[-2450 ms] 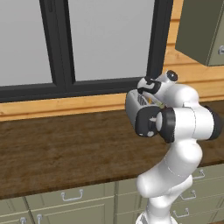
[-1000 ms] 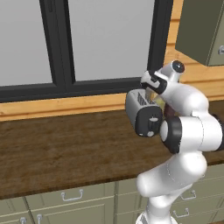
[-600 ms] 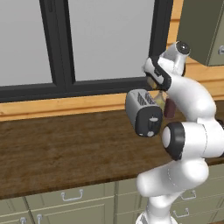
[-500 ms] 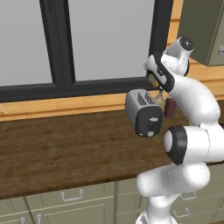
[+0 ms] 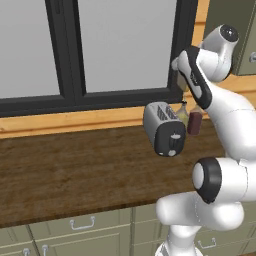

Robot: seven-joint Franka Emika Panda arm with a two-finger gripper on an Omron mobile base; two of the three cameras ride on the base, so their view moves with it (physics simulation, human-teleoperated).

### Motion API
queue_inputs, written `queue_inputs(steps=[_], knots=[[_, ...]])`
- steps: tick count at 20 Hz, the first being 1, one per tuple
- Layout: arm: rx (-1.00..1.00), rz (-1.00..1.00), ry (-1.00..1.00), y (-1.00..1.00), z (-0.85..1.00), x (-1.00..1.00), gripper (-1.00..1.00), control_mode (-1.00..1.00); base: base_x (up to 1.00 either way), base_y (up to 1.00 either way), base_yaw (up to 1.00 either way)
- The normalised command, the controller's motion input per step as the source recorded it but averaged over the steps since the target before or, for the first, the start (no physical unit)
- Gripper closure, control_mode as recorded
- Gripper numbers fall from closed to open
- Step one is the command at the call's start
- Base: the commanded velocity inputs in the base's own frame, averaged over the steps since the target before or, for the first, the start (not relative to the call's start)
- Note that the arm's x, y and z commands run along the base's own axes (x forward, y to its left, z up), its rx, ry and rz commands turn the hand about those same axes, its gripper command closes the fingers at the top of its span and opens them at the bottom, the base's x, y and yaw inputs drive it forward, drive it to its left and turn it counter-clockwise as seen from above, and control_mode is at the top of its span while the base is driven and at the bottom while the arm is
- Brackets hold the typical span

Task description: Start the toaster. Once the lever pops up, take the bread to the plate on the dining counter.

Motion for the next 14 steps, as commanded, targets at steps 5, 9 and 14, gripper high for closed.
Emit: queue_inputs(steps=[5,9,14], knots=[[0.00,0.00,0.00,0.00,0.24,-0.12,1.00,-1.00,0.00,0.00,0.00],[0.00,0.00,-0.01,0.00,0.30,-0.47,1.00,-1.00,0.00,0.00,0.00],[0.00,0.00,-0.05,0.01,0.02,-0.62,1.00,-1.00,0.00,0.00,0.00]])
